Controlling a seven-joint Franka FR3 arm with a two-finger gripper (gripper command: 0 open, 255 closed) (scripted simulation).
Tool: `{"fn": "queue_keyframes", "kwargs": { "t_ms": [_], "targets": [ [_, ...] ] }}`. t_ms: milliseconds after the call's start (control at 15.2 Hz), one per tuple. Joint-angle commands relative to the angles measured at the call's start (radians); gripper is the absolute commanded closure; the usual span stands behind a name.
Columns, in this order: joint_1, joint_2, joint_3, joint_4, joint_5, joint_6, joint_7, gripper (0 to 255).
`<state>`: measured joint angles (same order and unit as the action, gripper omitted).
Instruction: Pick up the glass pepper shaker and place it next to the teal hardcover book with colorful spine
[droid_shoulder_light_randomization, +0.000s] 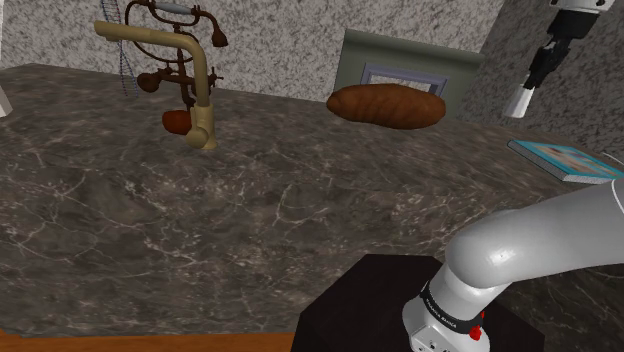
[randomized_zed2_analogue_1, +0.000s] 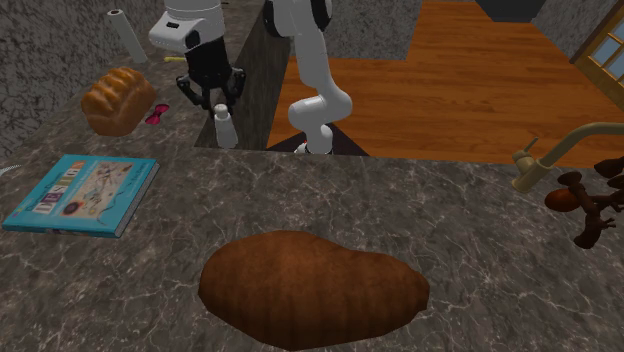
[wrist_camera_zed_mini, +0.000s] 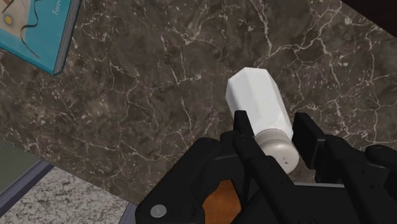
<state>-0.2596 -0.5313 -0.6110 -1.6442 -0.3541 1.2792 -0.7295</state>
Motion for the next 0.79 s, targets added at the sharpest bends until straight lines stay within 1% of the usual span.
{"fn": "queue_keyframes", "kwargs": {
  "t_ms": [0, 396, 594, 726],
  "targets": [
    [-0.005, 0.0, -0.04, 0.022, -0.016, -0.006, -0.053, 255],
    [0.002, 0.03, -0.192, 0.108, -0.049, -0.008, -0.219, 255],
    [0.023, 0.062, -0.291, 0.169, -0.052, -0.006, -0.309, 255],
    [0.048, 0.091, -0.373, 0.217, -0.047, -0.005, -0.372, 255]
  ]
}}
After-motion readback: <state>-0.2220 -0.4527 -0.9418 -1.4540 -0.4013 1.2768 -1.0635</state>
